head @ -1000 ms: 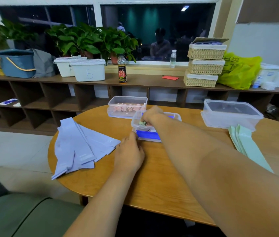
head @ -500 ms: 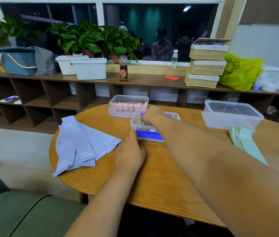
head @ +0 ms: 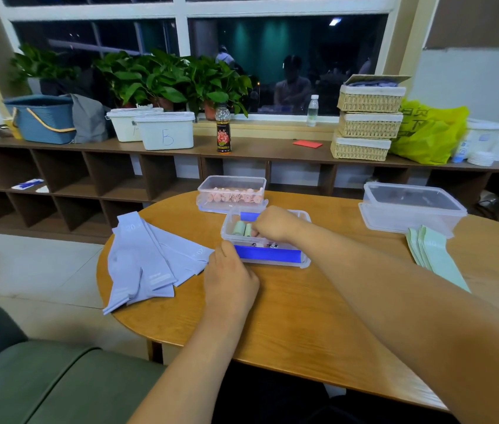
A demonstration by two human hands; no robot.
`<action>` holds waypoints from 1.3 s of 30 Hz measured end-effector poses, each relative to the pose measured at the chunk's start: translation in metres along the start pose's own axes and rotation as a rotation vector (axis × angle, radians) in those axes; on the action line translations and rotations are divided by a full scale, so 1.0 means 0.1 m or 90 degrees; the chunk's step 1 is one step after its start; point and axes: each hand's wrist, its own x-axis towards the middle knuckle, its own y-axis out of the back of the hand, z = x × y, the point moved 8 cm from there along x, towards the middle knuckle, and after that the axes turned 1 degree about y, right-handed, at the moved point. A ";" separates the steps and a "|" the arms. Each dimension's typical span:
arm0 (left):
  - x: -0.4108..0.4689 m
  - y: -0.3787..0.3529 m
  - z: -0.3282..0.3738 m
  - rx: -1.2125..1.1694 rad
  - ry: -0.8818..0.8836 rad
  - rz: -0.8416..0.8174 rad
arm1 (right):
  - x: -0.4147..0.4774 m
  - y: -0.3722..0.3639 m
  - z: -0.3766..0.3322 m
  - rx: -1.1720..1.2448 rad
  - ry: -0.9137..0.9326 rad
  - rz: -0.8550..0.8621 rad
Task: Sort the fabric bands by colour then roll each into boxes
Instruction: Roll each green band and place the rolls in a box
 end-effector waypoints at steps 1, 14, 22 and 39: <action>-0.01 0.02 0.00 0.012 0.002 0.010 | -0.07 0.04 -0.02 -0.001 0.020 0.021; -0.52 -0.09 0.99 -0.055 -0.368 0.018 | -1.78 0.72 1.17 0.050 0.070 0.284; -0.73 -0.63 1.67 -0.133 -0.464 -0.141 | -2.57 1.09 2.60 0.076 -0.170 0.352; -0.68 -0.84 1.68 -0.142 -0.419 -0.195 | -2.92 1.04 3.26 0.113 -0.364 0.235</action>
